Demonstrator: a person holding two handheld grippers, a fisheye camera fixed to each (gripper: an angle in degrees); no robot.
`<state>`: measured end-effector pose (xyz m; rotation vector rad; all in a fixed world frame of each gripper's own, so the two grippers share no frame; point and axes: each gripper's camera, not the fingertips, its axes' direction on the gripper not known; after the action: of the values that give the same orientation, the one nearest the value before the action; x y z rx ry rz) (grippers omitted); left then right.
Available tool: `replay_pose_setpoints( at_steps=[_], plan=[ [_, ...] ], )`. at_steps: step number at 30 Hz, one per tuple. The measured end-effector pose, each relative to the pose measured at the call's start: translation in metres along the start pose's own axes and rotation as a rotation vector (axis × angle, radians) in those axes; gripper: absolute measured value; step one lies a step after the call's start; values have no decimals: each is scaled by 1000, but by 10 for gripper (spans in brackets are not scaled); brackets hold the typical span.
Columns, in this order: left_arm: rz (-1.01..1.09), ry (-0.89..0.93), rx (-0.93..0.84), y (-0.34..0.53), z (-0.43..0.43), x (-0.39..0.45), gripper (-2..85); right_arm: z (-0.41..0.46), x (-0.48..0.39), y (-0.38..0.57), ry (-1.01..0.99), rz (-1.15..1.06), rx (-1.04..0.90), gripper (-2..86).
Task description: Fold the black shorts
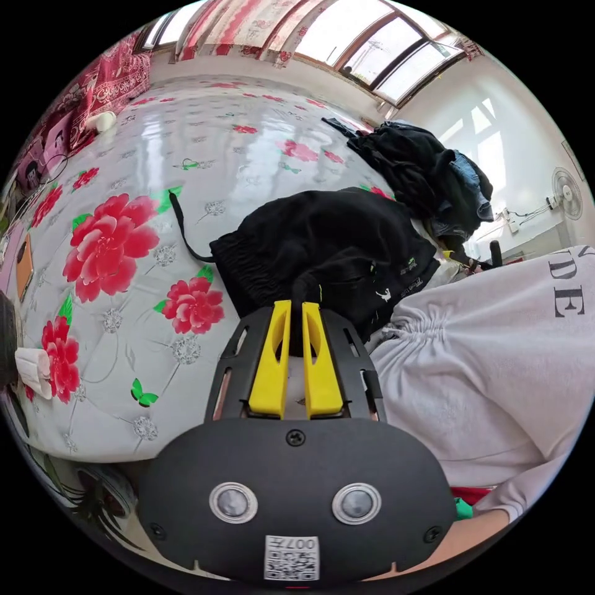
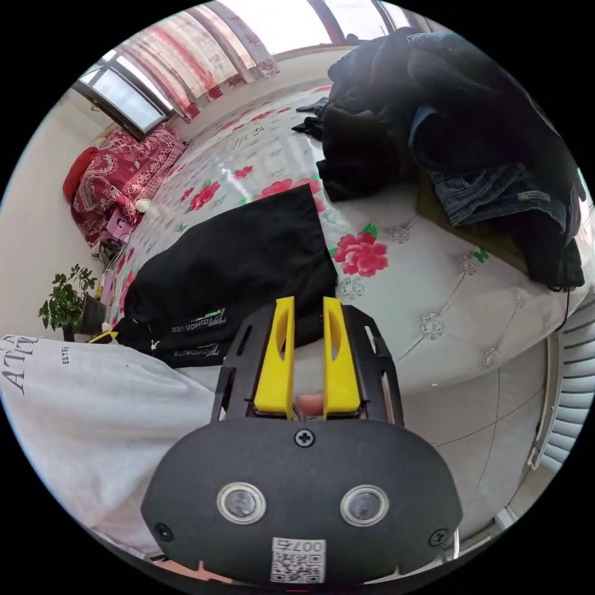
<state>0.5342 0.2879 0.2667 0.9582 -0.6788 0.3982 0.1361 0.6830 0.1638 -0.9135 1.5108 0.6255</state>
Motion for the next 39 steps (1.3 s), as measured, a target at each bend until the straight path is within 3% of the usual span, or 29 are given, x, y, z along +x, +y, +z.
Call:
replay_pose_setpoints(
  at_steps=[5,10,14,19,23,26,32,39],
  plan=[
    [44,-25,27,-1,-3,11,23,-2,6,-20,-29,35,33,39],
    [48,-55,56,10,0,21,26,28,21,-31,137,107,-86,13],
    [67,-86,77,13,-2,29,27,7,18,-30,174,35,-25,2],
    [96,-126,97,21,-6,38,32,-73,33,-6,28,-47,206,1],
    [60,-163,42,38,23,31,46,-78,65,21,-5,-2,154,6],
    [4,-161,-24,47,56,21,62,-56,97,44,-41,148,64,23],
    [-38,-206,-69,61,57,19,82,-60,147,79,-267,421,184,72],
    [-202,-106,121,80,27,-9,87,-38,166,97,-432,579,258,77]
  ],
)
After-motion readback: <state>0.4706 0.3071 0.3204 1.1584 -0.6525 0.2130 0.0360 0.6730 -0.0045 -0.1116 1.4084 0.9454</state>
